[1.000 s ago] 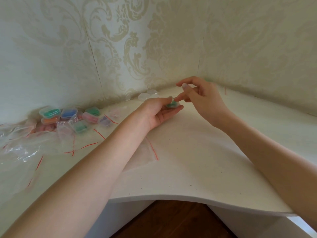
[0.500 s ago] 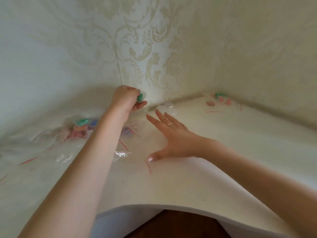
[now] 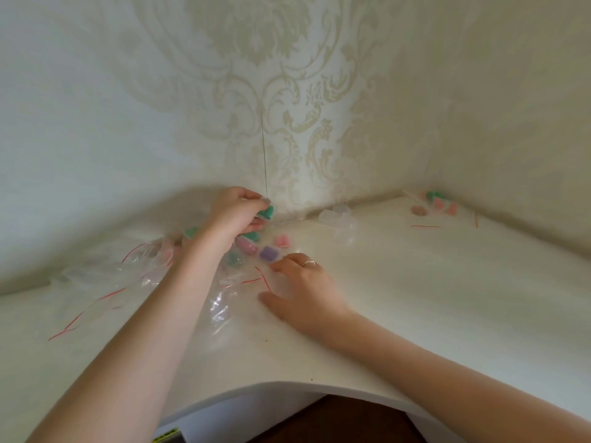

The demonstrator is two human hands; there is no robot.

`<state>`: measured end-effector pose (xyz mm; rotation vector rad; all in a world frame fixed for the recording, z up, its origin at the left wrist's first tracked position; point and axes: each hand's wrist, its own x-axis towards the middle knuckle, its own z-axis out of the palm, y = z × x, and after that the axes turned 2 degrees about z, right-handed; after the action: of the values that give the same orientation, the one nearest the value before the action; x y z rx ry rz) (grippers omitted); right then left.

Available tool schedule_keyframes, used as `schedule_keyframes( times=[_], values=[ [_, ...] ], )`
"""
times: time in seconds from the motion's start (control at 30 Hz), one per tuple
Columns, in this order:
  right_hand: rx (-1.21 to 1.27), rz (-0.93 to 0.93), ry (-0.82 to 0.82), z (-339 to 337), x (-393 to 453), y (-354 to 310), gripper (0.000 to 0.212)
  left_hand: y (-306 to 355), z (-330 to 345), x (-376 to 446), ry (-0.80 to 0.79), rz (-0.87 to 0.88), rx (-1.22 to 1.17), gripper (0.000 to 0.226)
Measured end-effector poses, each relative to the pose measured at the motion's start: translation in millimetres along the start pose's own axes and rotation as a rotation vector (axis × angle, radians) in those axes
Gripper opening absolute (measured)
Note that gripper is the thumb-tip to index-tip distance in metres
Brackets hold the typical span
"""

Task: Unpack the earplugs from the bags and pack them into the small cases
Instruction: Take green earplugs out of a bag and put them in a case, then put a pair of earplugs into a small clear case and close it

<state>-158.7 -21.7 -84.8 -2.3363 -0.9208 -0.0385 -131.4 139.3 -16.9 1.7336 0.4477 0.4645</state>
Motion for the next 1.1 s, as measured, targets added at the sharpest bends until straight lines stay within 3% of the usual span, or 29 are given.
schedule_keyframes(
  times=[0.1,0.2,0.33,0.4,0.57,0.73,0.8,0.83,0.9,1.0,1.1],
  values=[
    [0.016,-0.002,0.079,-3,-3,-2,0.027,-4,1,0,-0.022,0.013,0.154,0.015],
    [-0.031,-0.013,0.121,-5,-8,-8,0.025,-5,6,-4,-0.036,0.104,0.320,0.021],
    [0.057,-0.057,0.167,3,-12,-28,0.021,-8,13,-9,-0.188,0.252,0.636,0.018],
    [0.111,-0.059,0.188,11,-7,-38,0.015,-5,4,-10,-0.192,0.302,0.753,0.017],
    [0.312,0.065,0.263,27,20,-62,0.021,-3,-51,-24,0.060,0.346,0.828,0.013],
    [0.376,0.024,0.251,49,37,-89,0.020,-30,-106,-64,0.487,0.490,0.870,0.010],
    [0.366,-0.017,0.244,62,41,-100,0.022,-48,-125,-69,0.511,0.344,0.983,0.020],
    [0.361,-0.032,0.241,68,42,-105,0.021,-57,-133,-70,0.468,0.231,0.985,0.028],
    [0.361,-0.077,0.224,78,44,-118,0.017,-70,-145,-75,0.334,0.094,0.746,0.042],
    [0.385,-0.222,0.126,91,44,-134,0.015,-71,-149,-81,0.331,0.060,0.378,0.042],
    [0.194,-0.292,-0.052,102,45,-143,0.030,-68,-152,-81,0.356,0.073,0.281,0.035]
  ],
)
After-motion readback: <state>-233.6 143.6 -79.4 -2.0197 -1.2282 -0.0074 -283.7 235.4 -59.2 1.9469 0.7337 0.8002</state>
